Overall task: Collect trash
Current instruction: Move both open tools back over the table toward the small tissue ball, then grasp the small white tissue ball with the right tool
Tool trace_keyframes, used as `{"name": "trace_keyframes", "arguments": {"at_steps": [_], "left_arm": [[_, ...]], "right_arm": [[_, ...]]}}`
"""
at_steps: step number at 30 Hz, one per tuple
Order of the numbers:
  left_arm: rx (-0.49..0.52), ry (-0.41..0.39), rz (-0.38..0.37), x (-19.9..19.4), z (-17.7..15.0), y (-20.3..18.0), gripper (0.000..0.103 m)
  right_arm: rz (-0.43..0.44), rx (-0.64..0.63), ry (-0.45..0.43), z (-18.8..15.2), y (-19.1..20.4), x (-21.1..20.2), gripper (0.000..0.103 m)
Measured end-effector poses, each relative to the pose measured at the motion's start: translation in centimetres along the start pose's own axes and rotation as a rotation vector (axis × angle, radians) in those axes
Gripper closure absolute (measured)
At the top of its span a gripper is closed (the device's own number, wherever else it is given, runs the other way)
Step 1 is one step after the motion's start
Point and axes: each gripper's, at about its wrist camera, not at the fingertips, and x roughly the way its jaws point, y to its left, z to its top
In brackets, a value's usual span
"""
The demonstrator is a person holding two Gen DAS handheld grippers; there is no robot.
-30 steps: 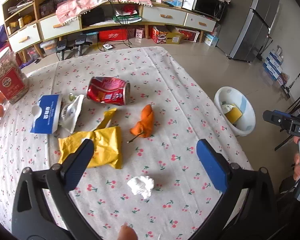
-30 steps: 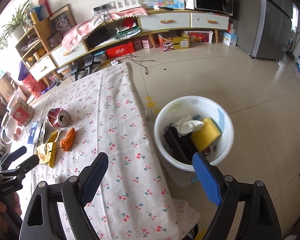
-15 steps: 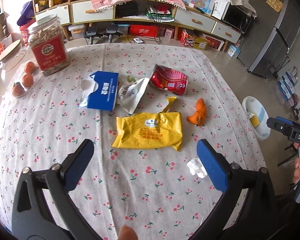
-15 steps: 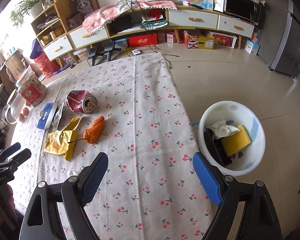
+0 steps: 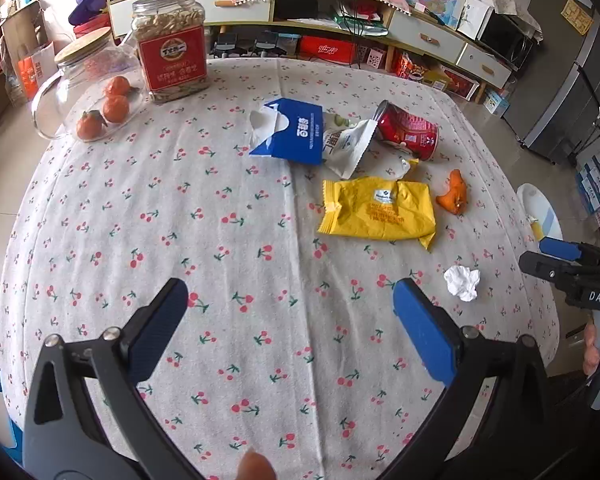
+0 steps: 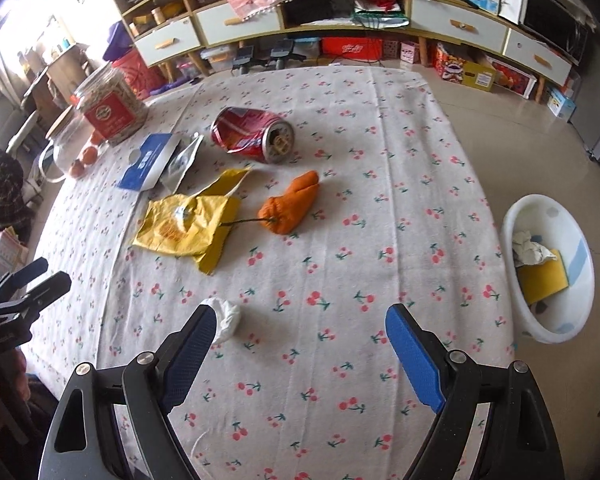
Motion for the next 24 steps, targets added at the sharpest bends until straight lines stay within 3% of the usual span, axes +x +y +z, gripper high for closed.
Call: {"name": "trace_keyframes", "arguments": {"at_steps": [8, 17, 24], "left_arm": [[-0.019, 0.020, 0.015, -0.3, -0.9, 1.5, 0.001], [-0.048, 0.029, 0.008, -0.5, -1.1, 2.8, 0.001], [-0.059, 0.040, -0.002, -0.4, -1.2, 3.1, 0.001]], "right_arm": [[0.003, -0.090, 0.058, -1.1, 4.1, 3.1, 0.015], [-0.025, -0.122, 0.105, -1.8, 5.5, 6.0, 0.016], [-0.062, -0.166, 0.109, -1.9, 6.5, 7.1, 0.036]]}}
